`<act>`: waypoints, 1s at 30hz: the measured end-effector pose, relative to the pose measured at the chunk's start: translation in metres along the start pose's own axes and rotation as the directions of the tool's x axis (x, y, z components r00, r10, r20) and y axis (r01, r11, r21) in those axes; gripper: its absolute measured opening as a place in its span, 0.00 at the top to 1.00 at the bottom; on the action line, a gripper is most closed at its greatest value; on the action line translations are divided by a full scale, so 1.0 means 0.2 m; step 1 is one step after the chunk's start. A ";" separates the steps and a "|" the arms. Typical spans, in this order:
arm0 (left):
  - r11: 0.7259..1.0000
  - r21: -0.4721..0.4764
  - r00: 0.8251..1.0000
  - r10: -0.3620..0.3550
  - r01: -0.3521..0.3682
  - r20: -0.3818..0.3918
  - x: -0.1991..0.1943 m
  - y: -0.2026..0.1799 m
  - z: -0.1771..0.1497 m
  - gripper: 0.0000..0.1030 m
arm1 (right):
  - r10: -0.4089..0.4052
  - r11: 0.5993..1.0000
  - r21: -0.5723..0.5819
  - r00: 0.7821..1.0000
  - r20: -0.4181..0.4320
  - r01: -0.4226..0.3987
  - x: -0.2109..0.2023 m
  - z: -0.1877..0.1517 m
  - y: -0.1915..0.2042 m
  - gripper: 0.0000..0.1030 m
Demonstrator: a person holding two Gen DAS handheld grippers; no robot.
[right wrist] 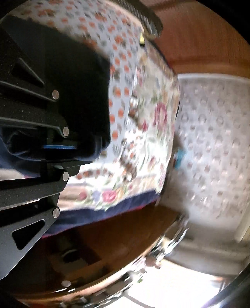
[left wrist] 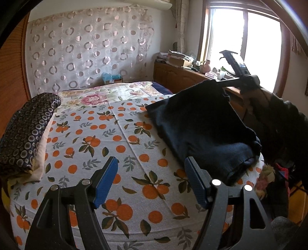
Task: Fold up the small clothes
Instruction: 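Release the folded shirt with the right gripper and press it flat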
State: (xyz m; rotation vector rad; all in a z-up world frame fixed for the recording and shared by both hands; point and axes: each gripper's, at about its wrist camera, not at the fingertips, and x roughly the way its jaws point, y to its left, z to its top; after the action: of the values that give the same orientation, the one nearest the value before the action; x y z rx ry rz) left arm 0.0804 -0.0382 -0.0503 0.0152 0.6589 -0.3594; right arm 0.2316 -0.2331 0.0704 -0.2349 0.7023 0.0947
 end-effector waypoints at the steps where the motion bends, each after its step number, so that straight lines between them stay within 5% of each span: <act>1: 1.000 0.002 1.000 -0.001 0.001 -0.002 0.00 0.00 0.00 0.29 | -0.011 1.000 0.006 1.000 -0.012 0.011 0.03 -0.01 0.00 0.94; 3: 1.000 0.004 1.000 -0.002 0.002 -0.007 0.01 -0.01 0.00 0.29 | -0.048 0.999 0.004 0.997 -0.056 0.048 0.10 -0.02 0.03 0.91; 6: 1.000 0.004 1.000 -0.006 0.006 -0.011 0.02 -0.02 -0.01 0.29 | -0.135 0.991 -0.039 0.985 -0.105 0.132 0.17 0.00 0.09 0.71; 10: 1.000 0.007 1.000 -0.012 0.012 -0.016 0.02 -0.03 -0.02 0.29 | -0.120 0.993 -0.026 0.987 -0.107 0.118 0.16 0.02 0.10 0.61; 18: 0.999 0.017 0.999 -0.027 0.028 -0.029 0.05 -0.07 -0.03 0.29 | 0.009 1.000 0.009 0.997 -0.076 -0.008 0.08 -0.08 -0.04 0.61; 30: 0.995 0.057 0.994 -0.075 0.079 -0.074 0.11 -0.20 -0.06 0.29 | 0.124 0.992 0.026 0.992 -0.015 -0.123 -0.34 -0.57 -0.01 0.61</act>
State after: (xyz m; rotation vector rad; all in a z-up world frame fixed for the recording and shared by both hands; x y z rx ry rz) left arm 0.0760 -0.0814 -0.0689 0.0598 0.7208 -0.4546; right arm 0.1096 -0.2636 0.0304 -0.1687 0.7344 0.2023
